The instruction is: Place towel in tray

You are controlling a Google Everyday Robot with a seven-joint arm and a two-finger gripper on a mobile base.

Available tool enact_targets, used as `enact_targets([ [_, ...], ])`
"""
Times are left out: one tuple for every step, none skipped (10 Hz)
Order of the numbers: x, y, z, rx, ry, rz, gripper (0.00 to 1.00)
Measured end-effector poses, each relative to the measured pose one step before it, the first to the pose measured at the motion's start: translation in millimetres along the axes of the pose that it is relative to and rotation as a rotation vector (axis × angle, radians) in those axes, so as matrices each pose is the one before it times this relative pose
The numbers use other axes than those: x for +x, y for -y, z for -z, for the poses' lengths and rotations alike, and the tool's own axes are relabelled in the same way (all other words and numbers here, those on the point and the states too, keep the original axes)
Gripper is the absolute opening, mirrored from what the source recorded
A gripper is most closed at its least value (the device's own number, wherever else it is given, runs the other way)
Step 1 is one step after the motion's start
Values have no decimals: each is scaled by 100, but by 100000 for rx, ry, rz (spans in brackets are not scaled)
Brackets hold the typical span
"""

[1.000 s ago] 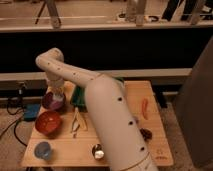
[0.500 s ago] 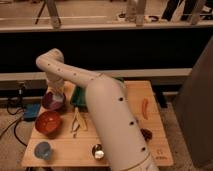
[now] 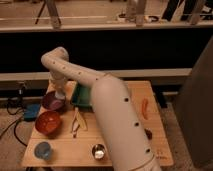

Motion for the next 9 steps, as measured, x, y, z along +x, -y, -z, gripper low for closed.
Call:
enact_targets([
  [244, -609, 84, 764, -524, -1627, 0],
  [293, -844, 179, 760, -676, -2091, 0],
  [257, -847, 122, 489, -487, -1996, 0],
  [210, -586, 149, 593, -484, -1717, 0],
  [161, -460, 71, 463, -316, -1445, 0],
  [122, -310, 61, 426, -221, -1107, 0],
  [231, -569, 75, 282, -119, -1652, 0],
  [119, -153, -21, 143, 151, -804, 0],
  [123, -152, -95, 38, 254, -878, 0],
])
